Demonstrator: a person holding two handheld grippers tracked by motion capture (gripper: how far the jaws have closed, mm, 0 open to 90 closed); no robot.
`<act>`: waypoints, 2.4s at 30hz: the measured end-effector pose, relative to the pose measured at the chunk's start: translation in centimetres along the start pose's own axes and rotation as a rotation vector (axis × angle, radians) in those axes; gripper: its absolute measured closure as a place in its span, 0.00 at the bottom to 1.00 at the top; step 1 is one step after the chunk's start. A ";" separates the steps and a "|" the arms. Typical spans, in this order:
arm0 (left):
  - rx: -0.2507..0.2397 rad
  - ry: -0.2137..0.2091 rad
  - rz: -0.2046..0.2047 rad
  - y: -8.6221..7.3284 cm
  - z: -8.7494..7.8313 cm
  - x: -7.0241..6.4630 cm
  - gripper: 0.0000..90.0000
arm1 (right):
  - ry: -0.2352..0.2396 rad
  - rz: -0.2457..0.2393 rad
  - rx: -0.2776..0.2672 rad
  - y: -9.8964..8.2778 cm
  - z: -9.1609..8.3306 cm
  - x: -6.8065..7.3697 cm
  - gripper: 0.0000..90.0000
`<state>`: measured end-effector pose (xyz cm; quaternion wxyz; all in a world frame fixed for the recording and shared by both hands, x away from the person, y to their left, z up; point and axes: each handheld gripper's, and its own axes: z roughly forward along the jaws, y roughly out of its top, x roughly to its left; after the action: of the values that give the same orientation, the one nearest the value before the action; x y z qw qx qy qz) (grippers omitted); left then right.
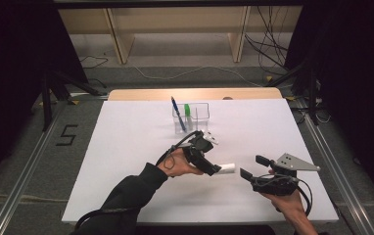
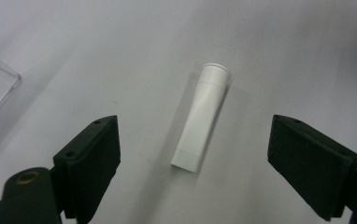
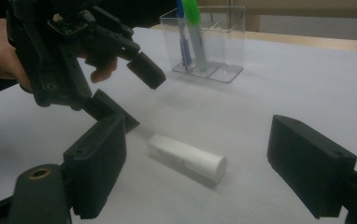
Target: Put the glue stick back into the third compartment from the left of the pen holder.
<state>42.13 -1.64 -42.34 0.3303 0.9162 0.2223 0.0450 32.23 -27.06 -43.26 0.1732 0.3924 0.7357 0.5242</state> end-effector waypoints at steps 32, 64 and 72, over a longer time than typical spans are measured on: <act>0.131 -0.056 0.045 1.8 4.2 -0.2 0.42 | -0.012 -0.007 0.000 0.0 -0.1 0.0 0.23; 0.200 -0.049 0.088 2.4 6.1 -0.8 0.66 | -0.006 -0.013 0.007 0.0 0.1 0.0 0.23; 0.212 -0.050 0.086 2.4 6.4 -0.8 0.69 | -0.005 -0.015 0.009 -0.1 0.1 0.0 0.23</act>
<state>43.75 -7.35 -45.76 0.2348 0.9555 0.1780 0.0126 32.26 -26.97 -43.35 0.1773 0.3891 0.7404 0.5186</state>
